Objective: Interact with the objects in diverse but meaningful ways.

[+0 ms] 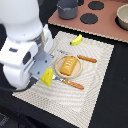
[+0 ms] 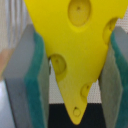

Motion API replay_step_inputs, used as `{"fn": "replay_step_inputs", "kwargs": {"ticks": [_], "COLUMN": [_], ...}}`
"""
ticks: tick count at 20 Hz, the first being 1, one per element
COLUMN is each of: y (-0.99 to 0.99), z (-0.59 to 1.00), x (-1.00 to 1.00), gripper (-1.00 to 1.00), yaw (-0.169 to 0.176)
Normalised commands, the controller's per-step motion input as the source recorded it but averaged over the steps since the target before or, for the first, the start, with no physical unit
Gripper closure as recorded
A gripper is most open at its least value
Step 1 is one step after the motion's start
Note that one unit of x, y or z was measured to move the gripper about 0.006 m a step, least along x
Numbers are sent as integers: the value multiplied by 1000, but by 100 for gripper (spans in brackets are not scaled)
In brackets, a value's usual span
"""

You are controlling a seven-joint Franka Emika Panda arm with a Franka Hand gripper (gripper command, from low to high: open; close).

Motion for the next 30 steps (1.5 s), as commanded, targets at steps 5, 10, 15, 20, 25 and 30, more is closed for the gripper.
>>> {"fn": "replay_step_inputs", "kwargs": {"ticks": [5,10,15,20,25,30], "y": [-169,-299,-197,-18,122,375], "z": [-338,-165,386,755,762,163], "x": [313,322,327,355,259,42], "gripper": [100,100,-100,-100,-100,-100], "yaw": [29,4,0,2,16,27]}}
